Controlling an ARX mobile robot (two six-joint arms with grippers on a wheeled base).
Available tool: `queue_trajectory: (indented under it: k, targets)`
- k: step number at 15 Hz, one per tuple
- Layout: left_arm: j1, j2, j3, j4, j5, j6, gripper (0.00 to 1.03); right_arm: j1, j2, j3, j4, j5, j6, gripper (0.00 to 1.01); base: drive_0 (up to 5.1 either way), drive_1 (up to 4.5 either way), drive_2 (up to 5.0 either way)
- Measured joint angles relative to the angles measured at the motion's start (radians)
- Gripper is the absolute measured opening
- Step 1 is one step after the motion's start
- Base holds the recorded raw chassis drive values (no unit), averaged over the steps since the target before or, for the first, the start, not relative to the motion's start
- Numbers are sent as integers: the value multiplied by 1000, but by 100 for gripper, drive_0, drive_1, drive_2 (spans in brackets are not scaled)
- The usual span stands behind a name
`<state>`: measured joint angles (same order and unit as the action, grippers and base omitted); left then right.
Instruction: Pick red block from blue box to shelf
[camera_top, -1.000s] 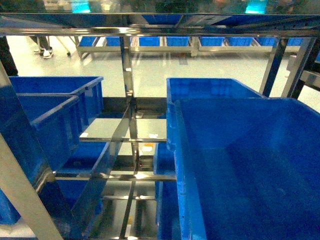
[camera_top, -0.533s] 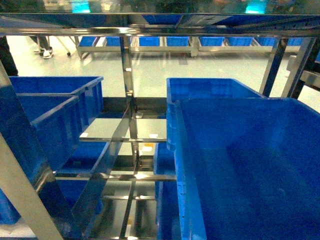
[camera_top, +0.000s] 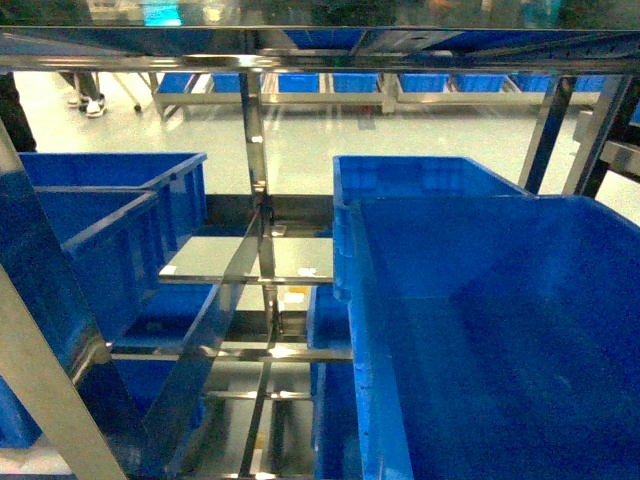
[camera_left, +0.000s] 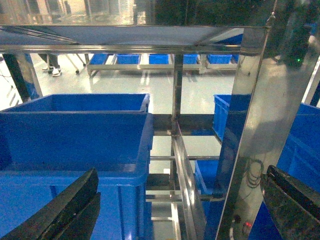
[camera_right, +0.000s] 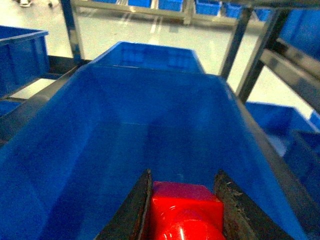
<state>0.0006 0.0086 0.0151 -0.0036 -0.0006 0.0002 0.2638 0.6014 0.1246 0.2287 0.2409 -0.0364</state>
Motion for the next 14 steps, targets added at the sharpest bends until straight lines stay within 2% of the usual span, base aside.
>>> queue_trajectory:
  k: [2,3,4,5,6,8,9,10,11,12,13,14]
  targets:
    - [0,0,0,0,0,0,98,15,334,71,167,-62,109,29,0,0,0]
    - [0,0,0,0,0,0,98,24,492,105,252,-71,154,29,0,0,0]
    - [0,0,0,0,0,0,98,37,657,143,357,-81,185,37,0,0,0]
    - [0,0,0,0,0,0,98,53,758,161,423,-60,198,48,0,0,0]
    - [0,0,0,0,0,0,98,97,777,148,441,1,201,61,0,0,0]
    - [0,0,0,0,0,0,98,224,662,88,533,124,177,85,0,0,0]
    - [0,0,0,0,0,0,98,294,705,14,789,229,133,81,0,0,0]
    - [0,0,0,1,3,0,98,276,739,-47,907,242,91,70,0,0,0]
    - [-2,0,0,-1,-4,0,98,205,686,-110,937,235,67,57,0,0,0]
    - [1,0,0,-1,-3,0,98,156,557,-113,893,188,57,45,0,0,0]
    - [0,0,0,0,0,0,98,105,433,-114,793,128,48,30,0,0,0]
    - [-1,0,0,1,0,0,98,65,362,-114,713,92,43,19,0,0,0]
